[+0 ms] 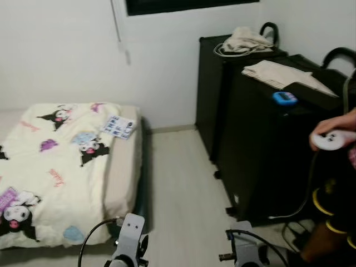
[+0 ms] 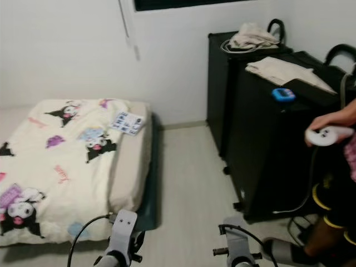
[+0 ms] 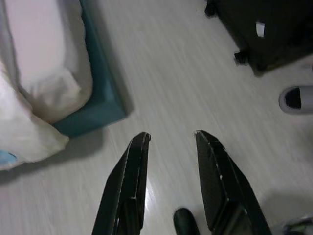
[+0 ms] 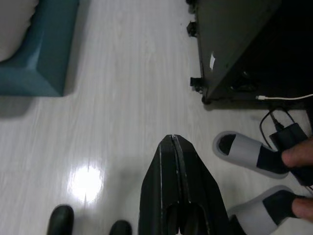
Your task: Clean up the room
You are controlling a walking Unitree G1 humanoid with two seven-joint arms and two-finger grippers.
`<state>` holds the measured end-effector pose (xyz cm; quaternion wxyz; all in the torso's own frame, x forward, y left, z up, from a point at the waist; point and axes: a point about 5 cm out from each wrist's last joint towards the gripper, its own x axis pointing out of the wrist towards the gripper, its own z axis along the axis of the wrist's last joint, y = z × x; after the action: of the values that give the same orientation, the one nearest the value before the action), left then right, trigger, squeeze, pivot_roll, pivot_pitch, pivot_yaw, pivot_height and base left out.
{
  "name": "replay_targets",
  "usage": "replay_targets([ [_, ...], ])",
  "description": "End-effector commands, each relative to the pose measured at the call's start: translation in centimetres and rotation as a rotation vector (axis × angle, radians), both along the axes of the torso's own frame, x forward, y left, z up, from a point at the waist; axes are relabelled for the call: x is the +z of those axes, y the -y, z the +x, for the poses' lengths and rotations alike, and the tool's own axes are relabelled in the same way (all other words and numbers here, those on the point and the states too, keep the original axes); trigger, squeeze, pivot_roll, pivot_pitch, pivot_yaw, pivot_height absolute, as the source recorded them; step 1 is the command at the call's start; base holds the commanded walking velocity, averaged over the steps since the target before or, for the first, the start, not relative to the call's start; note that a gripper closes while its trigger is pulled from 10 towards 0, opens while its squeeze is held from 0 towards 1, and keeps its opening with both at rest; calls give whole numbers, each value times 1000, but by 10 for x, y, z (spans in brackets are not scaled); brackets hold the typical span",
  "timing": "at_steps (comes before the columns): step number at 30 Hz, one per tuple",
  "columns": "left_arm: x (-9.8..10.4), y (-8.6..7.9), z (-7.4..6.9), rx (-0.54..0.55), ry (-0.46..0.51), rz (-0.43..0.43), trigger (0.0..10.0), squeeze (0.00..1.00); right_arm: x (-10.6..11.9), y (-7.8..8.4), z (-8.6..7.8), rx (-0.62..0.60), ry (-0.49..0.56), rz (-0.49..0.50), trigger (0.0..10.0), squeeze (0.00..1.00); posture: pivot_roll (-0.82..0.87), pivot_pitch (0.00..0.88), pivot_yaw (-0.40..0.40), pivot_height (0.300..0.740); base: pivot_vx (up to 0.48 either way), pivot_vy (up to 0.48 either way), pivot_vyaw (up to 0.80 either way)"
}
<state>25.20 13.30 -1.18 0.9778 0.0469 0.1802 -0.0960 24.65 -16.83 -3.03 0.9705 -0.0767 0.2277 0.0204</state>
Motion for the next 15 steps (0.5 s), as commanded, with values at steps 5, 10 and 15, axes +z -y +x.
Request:
replay_targets([
  [5,-4,-3,-4,15,-22,0,10000,0,-5,-1,-6,-2,-25,7,10000,0,-40,124,43,740,0,0,0],
  [10,-1,0,-3,-14,-4,-3,10000,0,-5,0,-6,-1,-27,6,10000,0,-38,127,41,740,0,0,0],
  [15,3,3,-2,-30,26,-15,10000,0,-5,0,-6,-1,-27,6,10000,0,-39,129,40,740,0,0,0],
])
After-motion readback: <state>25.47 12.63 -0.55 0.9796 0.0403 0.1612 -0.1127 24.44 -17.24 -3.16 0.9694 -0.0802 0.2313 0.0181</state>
